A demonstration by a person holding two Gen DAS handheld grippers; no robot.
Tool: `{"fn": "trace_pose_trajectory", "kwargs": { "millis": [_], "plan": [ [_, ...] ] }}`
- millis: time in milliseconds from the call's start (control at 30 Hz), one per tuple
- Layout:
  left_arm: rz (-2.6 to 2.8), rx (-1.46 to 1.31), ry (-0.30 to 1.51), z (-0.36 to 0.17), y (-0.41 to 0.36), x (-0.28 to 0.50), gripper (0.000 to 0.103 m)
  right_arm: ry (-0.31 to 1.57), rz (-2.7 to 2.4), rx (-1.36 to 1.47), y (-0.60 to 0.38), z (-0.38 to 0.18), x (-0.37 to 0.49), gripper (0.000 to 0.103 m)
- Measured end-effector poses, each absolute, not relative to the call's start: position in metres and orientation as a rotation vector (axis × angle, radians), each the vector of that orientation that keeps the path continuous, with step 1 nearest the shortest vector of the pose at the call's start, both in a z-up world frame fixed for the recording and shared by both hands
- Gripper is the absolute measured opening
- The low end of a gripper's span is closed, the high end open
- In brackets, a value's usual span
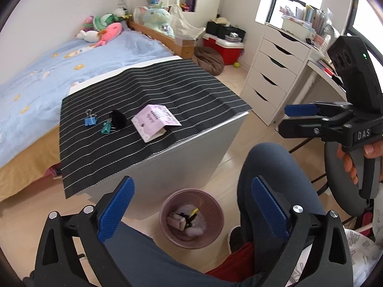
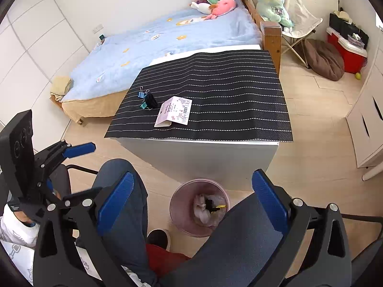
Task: Collect trash
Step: 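Reach the right gripper to the pink card package and close on it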
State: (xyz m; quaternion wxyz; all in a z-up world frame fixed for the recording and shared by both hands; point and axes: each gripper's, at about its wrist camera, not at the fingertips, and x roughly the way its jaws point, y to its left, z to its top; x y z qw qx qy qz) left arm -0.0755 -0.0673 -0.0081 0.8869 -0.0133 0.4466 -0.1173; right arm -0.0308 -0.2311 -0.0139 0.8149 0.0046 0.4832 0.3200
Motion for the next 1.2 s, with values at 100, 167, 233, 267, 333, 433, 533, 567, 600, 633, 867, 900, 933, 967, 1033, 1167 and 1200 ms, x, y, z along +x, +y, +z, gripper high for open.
{"fn": "trace_pose_trajectory", "kwargs": {
  "millis": [100,167,233,267,333,433,533,567,600,633,867,900,933,967,1033,1167,1200],
  "plan": [
    [-0.207,-0.029,0.929,-0.009,-0.062,-0.074,0.095,1.034,0.687,0.01,-0.229,-0.015,-0.03,0.098],
    [-0.188,-0.031,0.928,-0.009,-0.058,-0.073,0.095,1.035,0.689,0.009,-0.228,-0.016,-0.03,0.098],
    [-0.176,-0.04,0.925,-0.01,-0.054,-0.072,0.095,1.038,0.693,0.008,-0.227,-0.017,-0.03,0.099],
    [-0.171,-0.046,0.923,-0.01,-0.052,-0.072,0.095,1.038,0.695,0.006,-0.226,-0.017,-0.03,0.099],
    [-0.162,-0.052,0.918,-0.009,-0.049,-0.072,0.095,1.039,0.7,0.003,-0.224,-0.018,-0.029,0.099],
    [-0.142,-0.057,0.907,-0.006,-0.043,-0.07,0.095,1.039,0.714,-0.003,-0.219,-0.017,-0.027,0.1],
    [-0.12,-0.057,0.902,-0.004,-0.037,-0.068,0.095,1.04,0.741,-0.022,-0.211,-0.015,-0.024,0.1],
    [-0.112,-0.057,0.9,-0.003,-0.034,-0.067,0.095,1.04,0.75,-0.032,-0.208,-0.015,-0.022,0.1],
    [-0.105,-0.059,0.894,-0.001,-0.031,-0.066,0.095,1.039,0.755,-0.039,-0.206,-0.014,-0.021,0.1],
    [-0.1,-0.062,0.89,0.001,-0.028,-0.065,0.095,1.038,0.765,-0.045,-0.203,-0.013,-0.019,0.1],
    [-0.063,-0.082,0.868,0.008,-0.011,-0.062,0.095,1.013,0.845,-0.155,-0.177,-0.005,0.001,0.1],
    [-0.059,-0.085,0.866,0.008,-0.01,-0.062,0.095,1.006,0.855,-0.184,-0.172,-0.005,0.006,0.1],
    [-0.056,-0.089,0.864,0.008,-0.008,-0.062,0.095,1.007,0.867,-0.193,-0.169,-0.004,0.009,0.1],
    [-0.054,-0.092,0.863,0.008,-0.007,-0.061,0.095,1.007,0.889,-0.204,-0.163,-0.004,0.016,0.1],
    [-0.048,-0.1,0.862,0.008,-0.003,-0.06,0.095,0.998,0.903,-0.242,-0.155,-0.004,0.026,0.1],
    [-0.04,-0.105,0.864,0.007,0.002,-0.058,0.095,0.986,0.959,-0.356,-0.134,-0.006,0.046,0.1],
    [-0.036,-0.108,0.863,0.007,0.003,-0.058,0.095,0.987,0.985,-0.394,-0.127,-0.007,0.052,0.1]
  ]
}}
